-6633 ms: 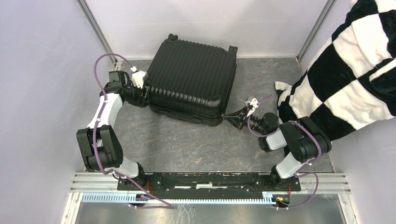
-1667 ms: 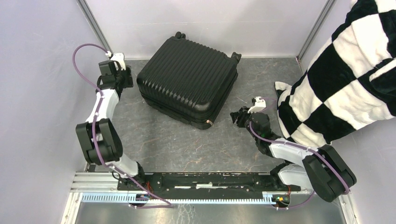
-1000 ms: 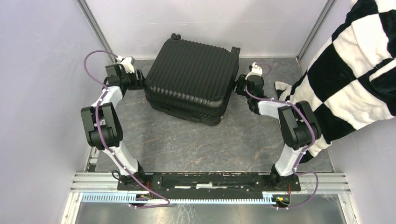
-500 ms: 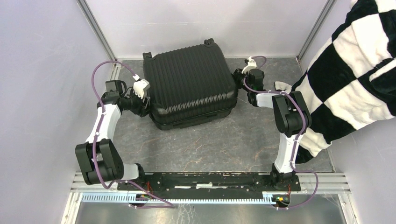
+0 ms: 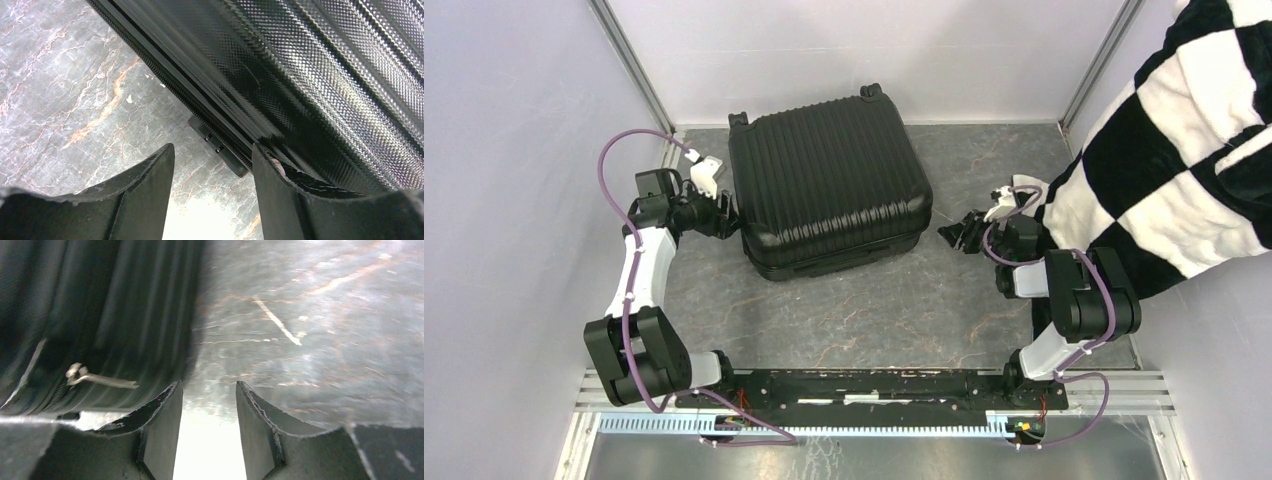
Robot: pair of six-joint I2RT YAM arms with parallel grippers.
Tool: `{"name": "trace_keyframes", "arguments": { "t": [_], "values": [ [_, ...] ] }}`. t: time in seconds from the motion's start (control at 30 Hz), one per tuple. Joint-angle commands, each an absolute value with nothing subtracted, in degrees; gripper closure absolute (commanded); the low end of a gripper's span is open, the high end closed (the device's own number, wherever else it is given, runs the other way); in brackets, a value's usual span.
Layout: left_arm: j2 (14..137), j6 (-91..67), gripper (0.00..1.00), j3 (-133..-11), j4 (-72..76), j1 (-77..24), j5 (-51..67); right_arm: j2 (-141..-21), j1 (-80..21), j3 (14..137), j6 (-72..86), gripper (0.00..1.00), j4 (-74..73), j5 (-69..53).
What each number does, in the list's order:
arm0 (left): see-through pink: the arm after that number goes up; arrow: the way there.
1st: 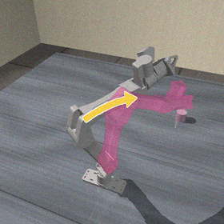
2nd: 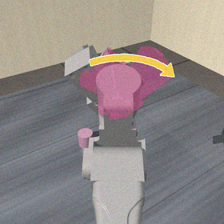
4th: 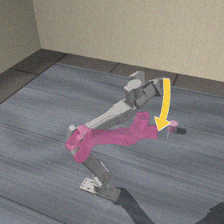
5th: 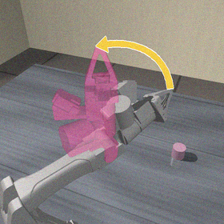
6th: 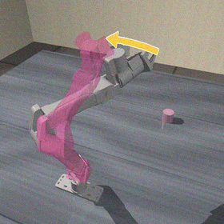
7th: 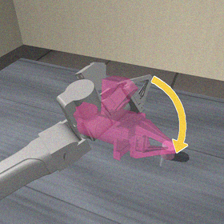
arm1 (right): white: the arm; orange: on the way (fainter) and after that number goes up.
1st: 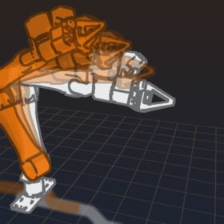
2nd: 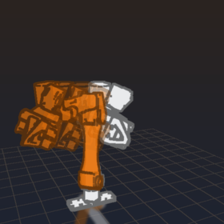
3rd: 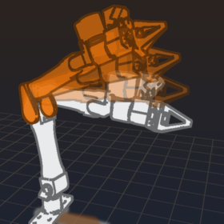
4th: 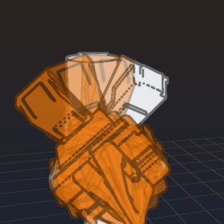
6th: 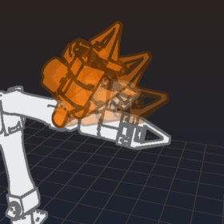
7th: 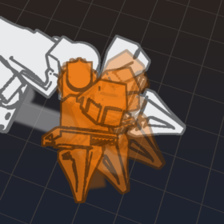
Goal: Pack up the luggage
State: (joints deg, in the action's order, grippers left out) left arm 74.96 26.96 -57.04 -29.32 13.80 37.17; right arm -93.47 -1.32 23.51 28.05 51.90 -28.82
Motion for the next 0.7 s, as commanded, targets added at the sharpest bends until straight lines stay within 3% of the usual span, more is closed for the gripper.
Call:
{"name": "trace_keyframes", "arguments": {
  "t": [0.0,0.13,0.43,0.67],
  "values": [
    [73.7,21.1,0.35,-58.6,-26.7,14.0,38.5,-91.8,-2.1,23.6,22.9,0.48,62.4,-41.8],
    [73.4,22.2,0.35,-58.8,-27.4,14.0,36.8,-91.5,-2.1,19.4,25.4,0.44,74.5,-46.5],
    [73.9,22.9,0.35,-58.9,-28.0,14.0,36.7,-100.4,-2.1,23.2,31.7,0.4,88.9,-55.1],
    [75.3,22.5,0.35,-60.1,-27.9,14.1,36.7,-105.7,-2.1,25.9,29.7,0.37,86.6,-55.1]
  ]
}}
